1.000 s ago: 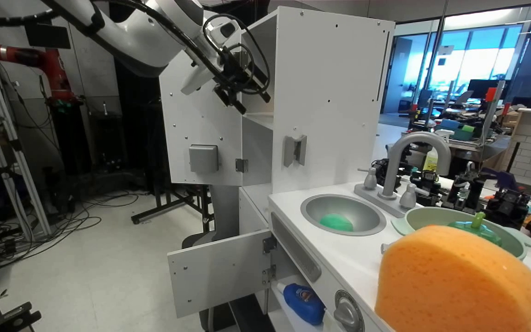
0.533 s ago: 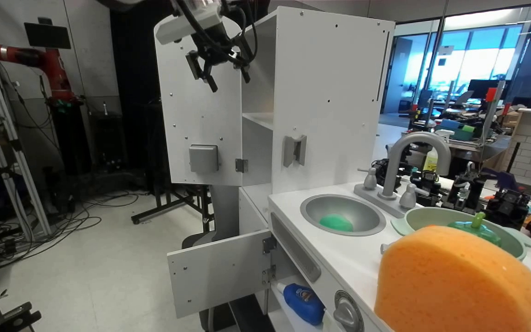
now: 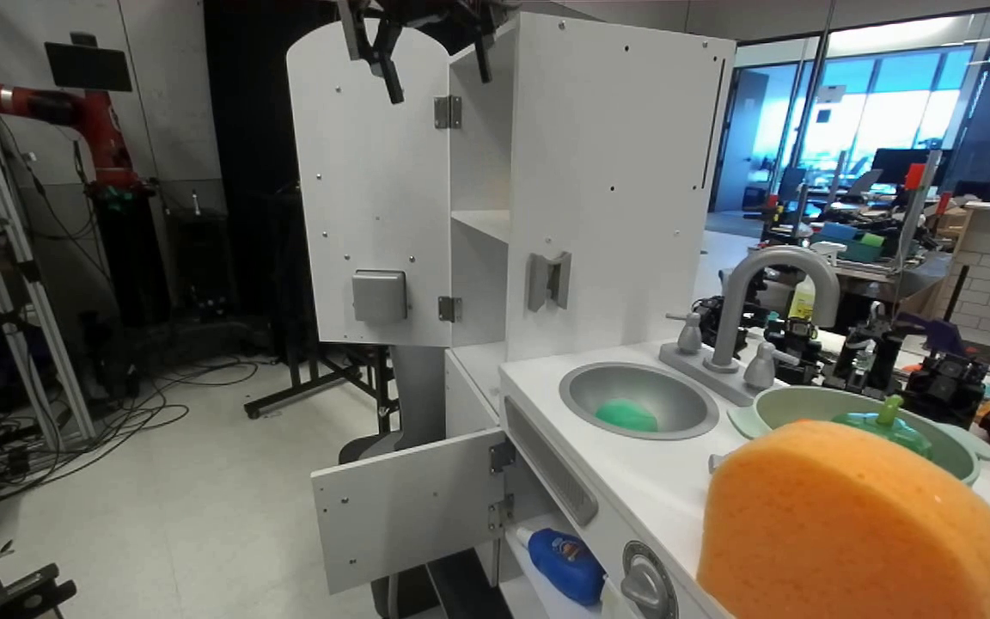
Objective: Open the top cabinet at the left, then put the yellow plushie and the orange sponge in the top compartment of the top cabinet
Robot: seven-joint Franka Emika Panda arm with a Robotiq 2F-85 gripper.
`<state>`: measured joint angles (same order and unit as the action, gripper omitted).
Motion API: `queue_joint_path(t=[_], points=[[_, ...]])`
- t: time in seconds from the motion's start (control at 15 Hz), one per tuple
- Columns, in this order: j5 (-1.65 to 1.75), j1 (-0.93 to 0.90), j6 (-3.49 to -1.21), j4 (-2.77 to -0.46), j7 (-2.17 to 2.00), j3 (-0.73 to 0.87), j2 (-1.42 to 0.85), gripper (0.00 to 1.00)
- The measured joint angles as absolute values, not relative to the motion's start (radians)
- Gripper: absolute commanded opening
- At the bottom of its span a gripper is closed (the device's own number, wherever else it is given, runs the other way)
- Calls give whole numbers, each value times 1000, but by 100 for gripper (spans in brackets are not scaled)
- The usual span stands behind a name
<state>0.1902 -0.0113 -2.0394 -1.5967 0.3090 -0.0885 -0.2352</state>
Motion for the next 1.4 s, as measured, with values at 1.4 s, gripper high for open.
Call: queue_joint_path(t=[1.4], points=[[335,118,-2608,-2291,-53,139,-187,100]])
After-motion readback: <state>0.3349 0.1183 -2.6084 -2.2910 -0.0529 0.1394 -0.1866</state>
